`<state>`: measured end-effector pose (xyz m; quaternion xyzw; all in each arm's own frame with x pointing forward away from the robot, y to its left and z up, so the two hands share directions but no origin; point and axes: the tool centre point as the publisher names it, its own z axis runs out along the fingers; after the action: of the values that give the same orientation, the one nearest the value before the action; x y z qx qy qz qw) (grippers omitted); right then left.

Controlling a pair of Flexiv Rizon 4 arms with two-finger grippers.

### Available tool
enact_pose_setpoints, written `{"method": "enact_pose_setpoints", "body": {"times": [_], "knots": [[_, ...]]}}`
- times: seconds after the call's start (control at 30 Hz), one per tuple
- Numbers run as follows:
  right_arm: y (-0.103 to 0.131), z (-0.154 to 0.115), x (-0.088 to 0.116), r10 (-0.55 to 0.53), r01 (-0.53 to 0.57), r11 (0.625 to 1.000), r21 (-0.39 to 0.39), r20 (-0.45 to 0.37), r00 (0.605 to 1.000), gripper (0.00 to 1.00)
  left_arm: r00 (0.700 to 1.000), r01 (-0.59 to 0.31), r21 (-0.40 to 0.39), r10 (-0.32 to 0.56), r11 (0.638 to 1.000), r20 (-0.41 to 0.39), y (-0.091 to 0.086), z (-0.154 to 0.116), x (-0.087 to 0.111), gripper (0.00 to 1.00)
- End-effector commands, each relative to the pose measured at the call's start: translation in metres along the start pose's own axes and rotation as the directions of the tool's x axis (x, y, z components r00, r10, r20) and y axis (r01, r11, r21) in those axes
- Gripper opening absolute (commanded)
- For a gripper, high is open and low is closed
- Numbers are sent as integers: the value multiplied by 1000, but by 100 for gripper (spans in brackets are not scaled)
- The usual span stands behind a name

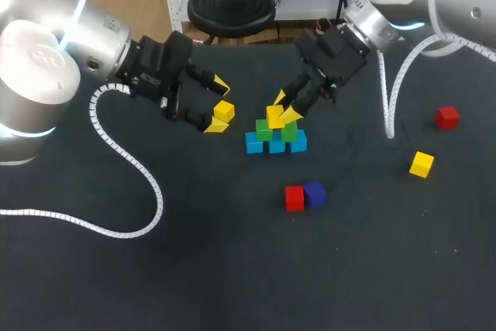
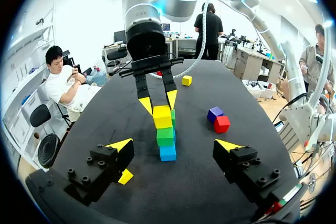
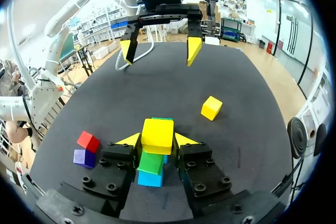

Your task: Place the blue cubes, place green cubes on the blue cubes, place the yellow cubes on the green cubes, then place the red cubes on the yellow cubes, and place purple cube on the red cubes.

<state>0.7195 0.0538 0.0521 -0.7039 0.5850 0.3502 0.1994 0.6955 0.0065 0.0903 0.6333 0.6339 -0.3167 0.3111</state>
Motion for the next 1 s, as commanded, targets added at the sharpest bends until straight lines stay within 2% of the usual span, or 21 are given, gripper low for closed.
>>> {"method": "enact_pose_setpoints", "body": {"times": [0.03,0.33,1.0], "knots": [[3,-3,-4,3,-3,1000,9,-13,1000,0,1000,-3,0,3,1000,3,0,0,1,100],[9,-2,-4,18,-18,1000,23,-22,1000,0,1000,-3,0,3,1000,3,0,0,1,100],[7,2,-2,16,-16,1000,18,-19,1000,0,1000,-3,0,3,1000,3,0,0,1,100]]}}
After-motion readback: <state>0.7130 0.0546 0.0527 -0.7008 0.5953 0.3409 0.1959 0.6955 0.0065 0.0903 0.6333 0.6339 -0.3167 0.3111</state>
